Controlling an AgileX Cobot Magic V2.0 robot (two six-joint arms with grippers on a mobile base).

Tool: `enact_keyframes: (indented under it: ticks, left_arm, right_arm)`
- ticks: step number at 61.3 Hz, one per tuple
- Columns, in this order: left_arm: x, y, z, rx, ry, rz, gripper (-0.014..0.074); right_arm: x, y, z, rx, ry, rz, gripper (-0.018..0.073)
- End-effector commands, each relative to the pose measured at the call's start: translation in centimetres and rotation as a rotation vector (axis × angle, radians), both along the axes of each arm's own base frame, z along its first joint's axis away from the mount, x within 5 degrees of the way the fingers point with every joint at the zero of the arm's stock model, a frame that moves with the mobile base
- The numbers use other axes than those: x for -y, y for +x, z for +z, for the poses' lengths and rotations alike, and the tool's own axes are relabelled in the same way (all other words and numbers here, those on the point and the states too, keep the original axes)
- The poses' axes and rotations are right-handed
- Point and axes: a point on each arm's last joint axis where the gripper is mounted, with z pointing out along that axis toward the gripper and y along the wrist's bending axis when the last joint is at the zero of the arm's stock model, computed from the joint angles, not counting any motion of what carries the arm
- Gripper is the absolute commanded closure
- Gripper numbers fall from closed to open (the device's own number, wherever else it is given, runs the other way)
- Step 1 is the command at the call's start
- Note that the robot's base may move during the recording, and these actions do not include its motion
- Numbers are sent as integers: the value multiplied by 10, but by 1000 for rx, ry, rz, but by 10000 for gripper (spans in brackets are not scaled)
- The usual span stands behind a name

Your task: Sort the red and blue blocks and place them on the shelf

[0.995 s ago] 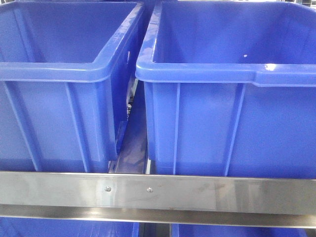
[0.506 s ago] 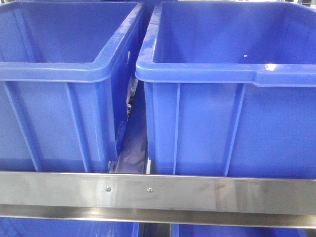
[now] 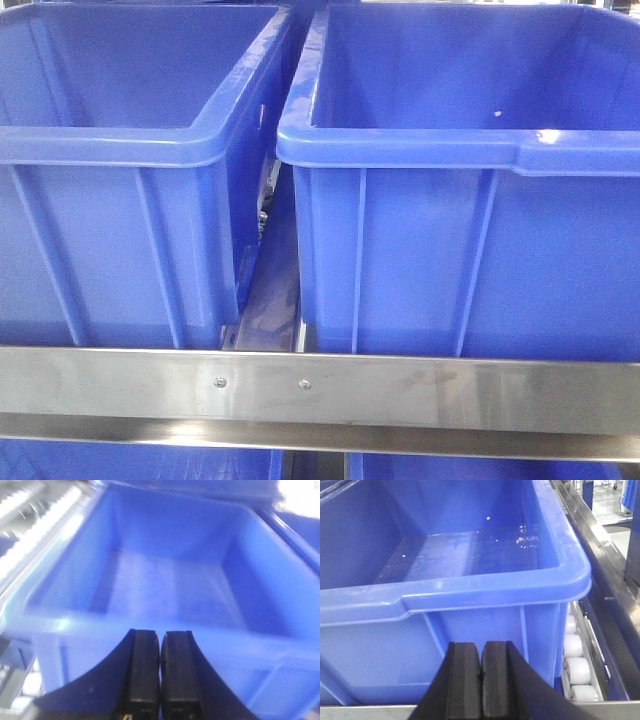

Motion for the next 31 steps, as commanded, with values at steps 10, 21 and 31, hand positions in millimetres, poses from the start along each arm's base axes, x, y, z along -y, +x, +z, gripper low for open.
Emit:
enact_keyframes:
  ticks: [10,21,31]
  left_arm:
    - [2,4,-24,194,-74,-14,460]
    - [2,4,-27,167,-68,-15,460]
    - [2,4,-27,161,-107,-15,460]
  right_arm:
    - [1,-1,10,114,-6,-12,491]
    - [1,-1,10,114,-6,-12,491]
    - [1,-1,10,114,-6,-12,491]
